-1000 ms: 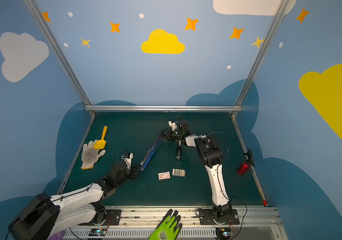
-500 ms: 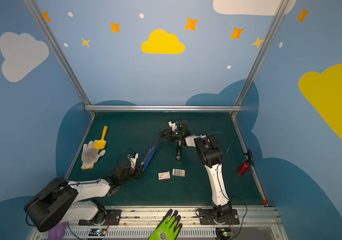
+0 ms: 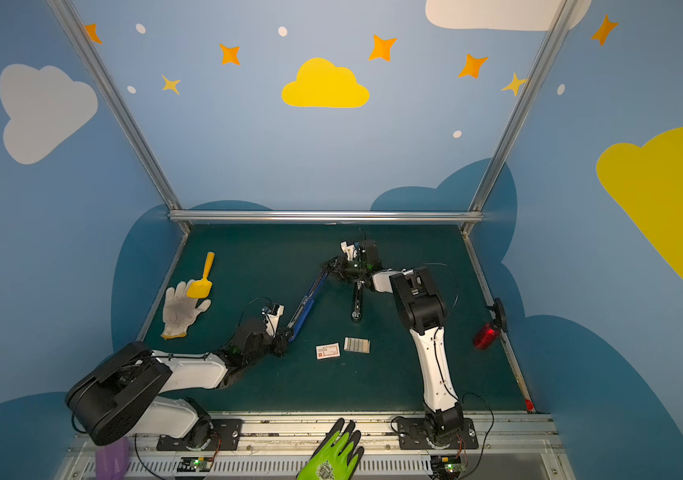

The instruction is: Load the staples into the stapler

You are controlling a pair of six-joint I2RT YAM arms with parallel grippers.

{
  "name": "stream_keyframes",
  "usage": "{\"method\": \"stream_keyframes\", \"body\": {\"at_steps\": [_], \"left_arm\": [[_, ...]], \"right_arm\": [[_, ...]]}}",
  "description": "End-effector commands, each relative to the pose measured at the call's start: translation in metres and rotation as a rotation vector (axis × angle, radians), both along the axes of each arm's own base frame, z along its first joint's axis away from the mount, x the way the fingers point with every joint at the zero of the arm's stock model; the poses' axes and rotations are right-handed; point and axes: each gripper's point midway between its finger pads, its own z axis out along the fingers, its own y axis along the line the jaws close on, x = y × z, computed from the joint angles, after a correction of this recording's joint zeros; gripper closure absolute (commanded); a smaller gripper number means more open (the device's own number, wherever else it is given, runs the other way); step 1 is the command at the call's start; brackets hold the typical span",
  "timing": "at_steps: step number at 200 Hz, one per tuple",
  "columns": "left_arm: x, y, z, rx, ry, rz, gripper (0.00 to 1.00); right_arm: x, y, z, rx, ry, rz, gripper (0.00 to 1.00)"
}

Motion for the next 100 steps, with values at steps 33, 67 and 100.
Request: {"method": "stream_keyframes", "body": {"at_steps": [33, 67, 100], "left_arm": [[0.0056, -0.0041, 0.0061, -0.021, -0.018, 0.000, 0.73], [0.0059, -0.0059, 0.0061, -0.022, -0.016, -0.006, 0.76], [0.0035, -0.0038, 0.0026, -0.014, -0.003, -0.003, 0.86]], "right_arm": [[-0.0040, 0.0131, 0.0152, 0.042, -0.027, 0.051, 0.78], [-0.0047, 0.0135, 0.0136, 0.039, -0.024, 0.050, 0.78], [-0.0041, 0.0131, 0.0145, 0.037, -0.028, 0.047, 0.78]]}}
